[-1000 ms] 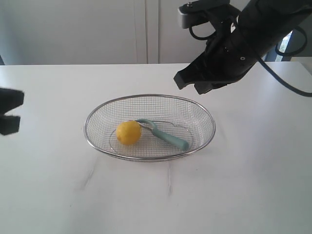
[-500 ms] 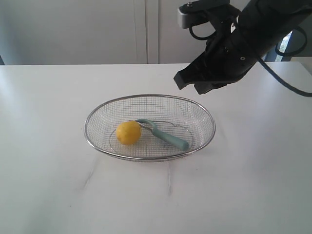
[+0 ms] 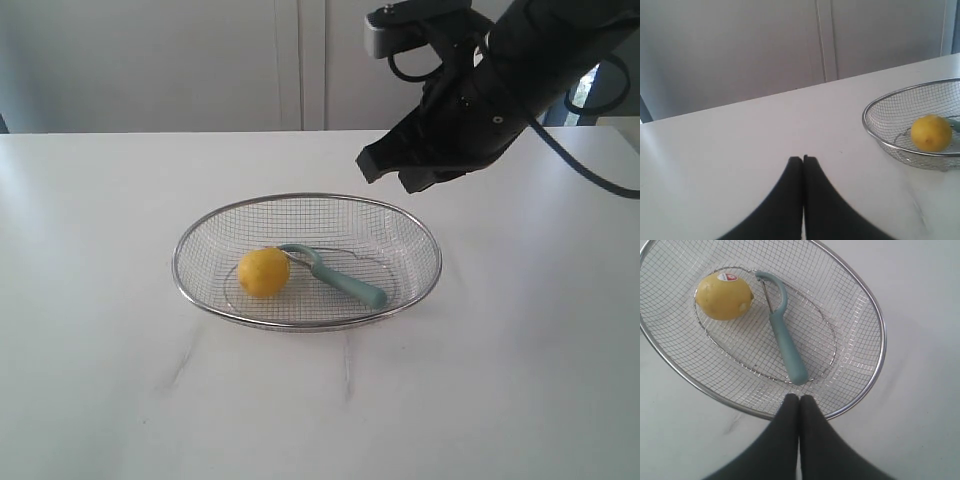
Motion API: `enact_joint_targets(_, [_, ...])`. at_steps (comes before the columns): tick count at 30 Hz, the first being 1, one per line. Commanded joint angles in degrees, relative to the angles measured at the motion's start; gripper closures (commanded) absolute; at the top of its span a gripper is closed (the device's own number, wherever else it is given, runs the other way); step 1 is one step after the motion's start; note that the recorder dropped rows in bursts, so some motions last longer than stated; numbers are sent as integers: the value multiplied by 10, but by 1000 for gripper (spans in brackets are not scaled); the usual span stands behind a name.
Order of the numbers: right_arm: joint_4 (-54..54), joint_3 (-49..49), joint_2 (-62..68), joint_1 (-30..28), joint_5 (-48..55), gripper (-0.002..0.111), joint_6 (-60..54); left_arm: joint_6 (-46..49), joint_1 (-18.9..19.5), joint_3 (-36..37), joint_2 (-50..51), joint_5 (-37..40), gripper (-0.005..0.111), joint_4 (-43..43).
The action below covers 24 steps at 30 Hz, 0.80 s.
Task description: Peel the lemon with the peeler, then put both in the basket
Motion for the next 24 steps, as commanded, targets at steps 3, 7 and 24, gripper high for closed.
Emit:
enact_joint_targets(3, [1, 3, -6, 0, -16, 108, 0, 33, 16, 3, -13, 36, 107, -7])
enact_joint_targets(7, [1, 3, -6, 0, -21, 108, 0, 62, 39, 3, -13, 69, 107, -7])
enact_joint_targets(24, [1, 3, -6, 0, -24, 108, 0, 5, 47, 3, -13, 183, 107, -5])
